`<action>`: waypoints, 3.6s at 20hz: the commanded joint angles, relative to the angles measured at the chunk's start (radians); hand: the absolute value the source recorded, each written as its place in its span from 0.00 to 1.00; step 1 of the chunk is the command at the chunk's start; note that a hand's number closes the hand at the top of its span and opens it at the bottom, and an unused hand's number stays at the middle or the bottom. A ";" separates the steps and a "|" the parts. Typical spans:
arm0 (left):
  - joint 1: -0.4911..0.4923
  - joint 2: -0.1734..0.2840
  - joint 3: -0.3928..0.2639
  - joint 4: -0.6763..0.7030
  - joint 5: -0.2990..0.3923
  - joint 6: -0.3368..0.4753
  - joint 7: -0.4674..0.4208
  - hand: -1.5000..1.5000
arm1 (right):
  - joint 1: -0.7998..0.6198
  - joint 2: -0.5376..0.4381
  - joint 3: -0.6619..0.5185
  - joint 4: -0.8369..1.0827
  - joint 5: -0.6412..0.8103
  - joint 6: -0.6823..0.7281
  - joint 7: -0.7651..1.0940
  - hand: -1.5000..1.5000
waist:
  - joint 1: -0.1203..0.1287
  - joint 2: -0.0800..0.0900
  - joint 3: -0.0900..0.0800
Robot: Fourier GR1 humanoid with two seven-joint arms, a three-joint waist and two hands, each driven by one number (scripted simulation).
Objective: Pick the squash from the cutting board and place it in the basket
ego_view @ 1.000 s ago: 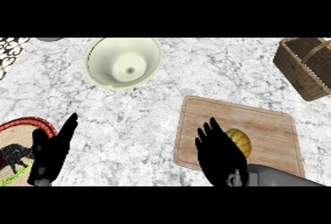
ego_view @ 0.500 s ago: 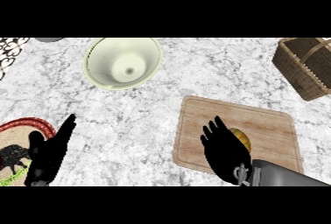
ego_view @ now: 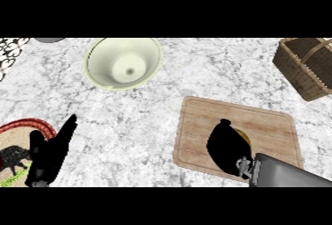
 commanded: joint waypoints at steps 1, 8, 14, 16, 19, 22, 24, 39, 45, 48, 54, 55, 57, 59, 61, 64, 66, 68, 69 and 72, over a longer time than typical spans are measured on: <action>0.038 -0.041 -0.027 0.095 -0.009 -0.007 -0.001 0.50 | -0.018 0.043 0.074 0.036 0.065 -0.035 -0.049 1.00 | 0.006 0.014 -0.021; 0.006 -0.043 -0.008 0.087 -0.018 0.005 0.045 0.50 | -0.019 -0.015 0.109 0.064 0.153 -0.151 -0.162 1.00 | -0.005 0.012 -0.021; 0.101 -0.064 -0.012 0.055 -0.015 -0.004 -0.011 0.50 | 0.054 -0.042 -0.096 0.000 0.055 -0.247 -0.133 1.00 | -0.030 0.006 -0.021; 0.116 -0.027 0.034 0.035 -0.001 0.009 0.024 0.50 | 0.157 -0.070 -0.232 -0.048 -0.046 -0.362 -0.105 1.00 | -0.083 0.000 -0.016; 0.141 -0.037 0.040 0.005 0.003 0.029 0.037 0.50 | 0.251 -0.030 -0.390 -0.124 -0.178 -0.441 -0.056 1.00 | -0.126 -0.006 -0.015; 0.150 -0.021 0.059 0.005 0.019 0.009 0.040 0.50 | 0.311 -0.029 -0.519 -0.225 -0.284 -0.484 -0.033 1.00 | -0.121 -0.005 -0.019; 0.166 -0.021 0.070 -0.024 0.021 0.020 0.040 0.50 | 0.364 0.043 -0.614 -0.262 -0.414 -0.530 -0.024 1.00 | -0.128 -0.006 -0.017; 0.135 -0.033 0.040 0.002 -0.001 -0.018 0.033 0.50 | 0.163 0.012 -1.360 -0.463 -1.069 -0.581 0.391 1.00 | -0.063 0.001 -0.024; 0.084 -0.061 0.009 0.052 -0.034 -0.025 0.016 0.50 | -0.047 -0.188 -1.513 -0.205 -1.211 -0.526 0.504 1.00 | -0.024 0.011 -0.024; 0.052 -0.049 0.010 0.024 -0.043 -0.025 0.051 0.50 | -0.159 -0.300 -1.530 -0.030 -1.242 -0.464 0.502 1.00 | -0.002 0.014 -0.023; 0.065 -0.052 0.008 0.007 -0.035 -0.051 0.059 0.50 | -0.211 -0.365 -1.477 0.224 -1.155 -0.375 0.356 1.00 | 0.028 0.022 -0.022; 0.015 -0.072 0.000 0.046 -0.055 -0.031 0.074 0.50 | -0.234 -0.361 -1.441 0.229 -1.108 -0.403 0.352 1.00 | 0.022 0.024 -0.022; 0.022 -0.076 0.005 0.050 -0.061 -0.030 0.056 0.50 | -0.275 -0.370 -1.434 0.309 -1.093 -0.392 0.297 1.00 | 0.025 0.022 -0.022; 0.015 -0.056 0.025 0.060 -0.054 -0.050 0.050 0.50 | -0.265 -0.347 -1.398 0.357 -1.046 -0.390 0.231 1.00 | 0.026 0.023 -0.022; -0.011 -0.075 0.006 0.075 -0.060 -0.050 0.073 0.50 | -0.313 -0.354 -1.390 0.428 -1.027 -0.393 0.196 1.00 | 0.028 0.025 -0.022; 0.036 -0.063 0.032 0.027 -0.030 -0.063 0.087 0.50 | -0.295 -0.317 -1.392 0.501 -1.012 -0.405 0.132 1.00 | 0.030 0.021 -0.021; 0.044 -0.063 0.030 0.025 -0.051 -0.058 0.074 0.50 | -0.300 -0.318 -1.400 0.551 -0.997 -0.411 0.096 1.00 | 0.019 0.018 -0.021; 0.012 -0.082 0.028 0.065 -0.061 -0.051 0.051 0.50 | -0.303 -0.255 -1.373 0.612 -0.979 -0.443 0.065 1.00 | 0.025 0.023 -0.021; 0.058 -0.098 0.005 0.029 -0.069 -0.044 0.044 0.50 | -0.289 -0.246 -1.433 0.647 -1.034 -0.451 0.095 1.00 | 0.022 0.020 -0.020; -0.006 -0.101 0.004 0.067 -0.091 -0.040 0.061 0.50 | -0.322 -0.211 -1.395 0.727 -0.976 -0.486 0.013 1.00 | 0.024 0.025 -0.020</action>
